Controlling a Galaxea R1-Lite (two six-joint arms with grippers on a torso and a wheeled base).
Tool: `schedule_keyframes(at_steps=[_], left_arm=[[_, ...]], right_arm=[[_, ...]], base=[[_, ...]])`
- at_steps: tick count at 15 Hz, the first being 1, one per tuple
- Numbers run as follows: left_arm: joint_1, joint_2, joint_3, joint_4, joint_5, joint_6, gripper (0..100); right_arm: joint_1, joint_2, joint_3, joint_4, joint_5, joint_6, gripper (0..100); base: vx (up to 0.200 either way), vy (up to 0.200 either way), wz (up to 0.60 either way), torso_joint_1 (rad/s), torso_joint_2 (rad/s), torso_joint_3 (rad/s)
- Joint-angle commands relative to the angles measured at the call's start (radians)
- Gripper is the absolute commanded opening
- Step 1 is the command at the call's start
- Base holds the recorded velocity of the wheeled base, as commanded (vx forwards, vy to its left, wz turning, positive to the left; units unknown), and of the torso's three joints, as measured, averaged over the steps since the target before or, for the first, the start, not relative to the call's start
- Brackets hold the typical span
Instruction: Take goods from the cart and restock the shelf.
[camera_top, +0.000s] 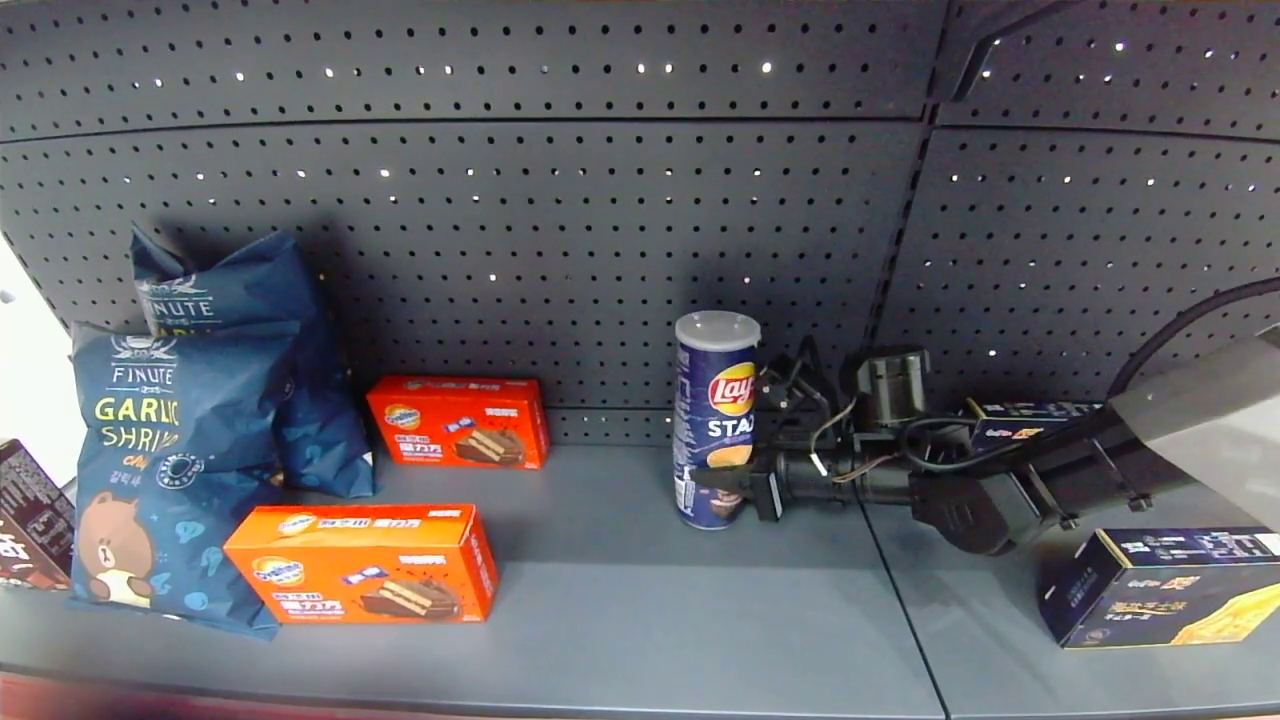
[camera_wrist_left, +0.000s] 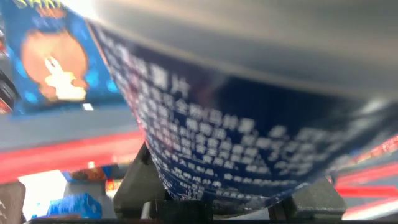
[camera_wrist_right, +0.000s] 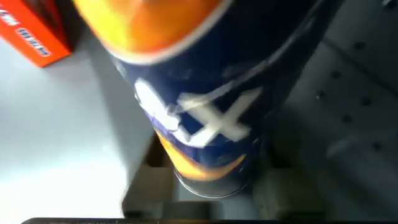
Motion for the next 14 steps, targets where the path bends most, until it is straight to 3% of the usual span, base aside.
schedule_keyframes(at_steps=[1, 6, 9, 11, 14], left_arm=[[0.0, -0.051, -0.004, 0.025, 0.0, 0.0, 0], [0.0, -0.062, -0.014, 0.036, 0.004, 0.0, 0], [0.0, -0.062, -0.017, 0.034, 0.007, 0.0, 0], [0.002, -0.064, -0.037, 0.039, 0.027, 0.001, 0], [0.008, -0.064, -0.044, 0.04, 0.033, 0.007, 0]], right_arm=[[0.029, -0.082, 0.051, -0.002, -0.023, 0.011, 0], [0.085, -0.334, 0.252, -0.012, -0.163, 0.011, 0], [0.113, -0.443, 0.368, -0.02, -0.193, 0.013, 0], [0.148, -0.529, 0.482, -0.055, -0.279, 0.017, 0], [0.263, -0.55, 0.606, -0.207, -0.394, 0.157, 0]], base=[[0.0, 0.0, 0.0, 0.0, 0.0, 0.0], [0.0, 0.0, 0.0, 0.0, 0.0, 0.0], [0.0, 0.0, 0.0, 0.0, 0.0, 0.0], [0.0, 0.0, 0.0, 0.0, 0.0, 0.0], [0.0, 0.0, 0.0, 0.0, 0.0, 0.0]])
